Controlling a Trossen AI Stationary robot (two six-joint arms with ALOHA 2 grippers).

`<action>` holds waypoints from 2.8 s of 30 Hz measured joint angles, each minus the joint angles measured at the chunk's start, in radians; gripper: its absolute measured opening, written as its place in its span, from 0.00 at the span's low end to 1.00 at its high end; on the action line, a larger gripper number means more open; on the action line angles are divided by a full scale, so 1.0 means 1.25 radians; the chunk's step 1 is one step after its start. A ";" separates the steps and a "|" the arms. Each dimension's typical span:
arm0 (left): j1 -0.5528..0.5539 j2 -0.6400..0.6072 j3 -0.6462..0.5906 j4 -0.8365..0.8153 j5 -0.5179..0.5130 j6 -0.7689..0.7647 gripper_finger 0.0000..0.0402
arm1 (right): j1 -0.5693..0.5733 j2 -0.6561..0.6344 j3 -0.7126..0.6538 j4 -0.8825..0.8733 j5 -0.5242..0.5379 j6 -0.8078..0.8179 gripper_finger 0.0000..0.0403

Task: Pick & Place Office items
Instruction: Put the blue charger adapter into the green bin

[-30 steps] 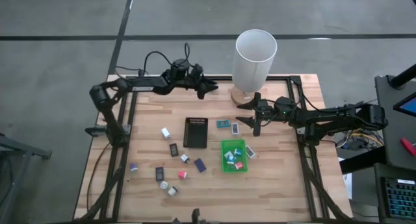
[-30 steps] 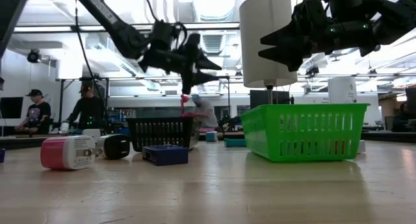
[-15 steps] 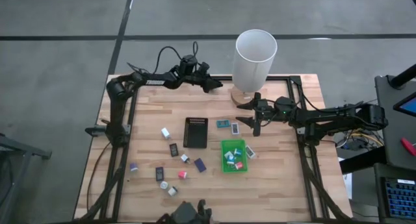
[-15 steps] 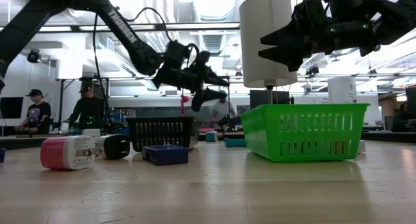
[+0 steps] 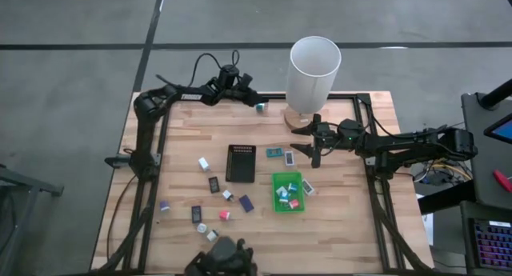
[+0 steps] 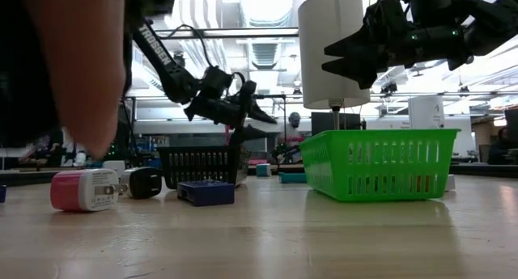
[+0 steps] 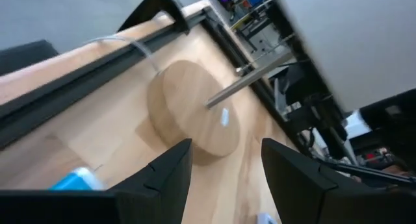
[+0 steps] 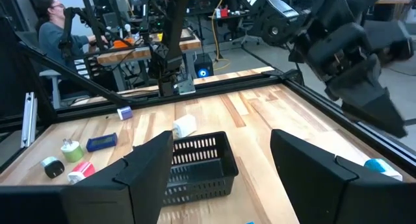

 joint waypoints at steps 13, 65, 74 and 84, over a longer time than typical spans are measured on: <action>0.042 0.026 0.133 -0.395 -0.009 0.096 0.47 | 0.000 0.000 0.000 0.000 0.000 0.000 0.66; 0.051 0.086 0.307 -0.643 -0.019 0.080 0.47 | 0.000 0.000 0.000 0.000 0.000 0.000 0.66; 0.048 0.146 0.333 -0.641 0.027 0.079 0.47 | 0.000 0.000 0.000 0.000 0.000 0.000 0.63; 0.049 0.208 0.408 -0.692 0.069 0.071 0.47 | 0.000 0.000 0.000 0.000 0.000 0.000 0.65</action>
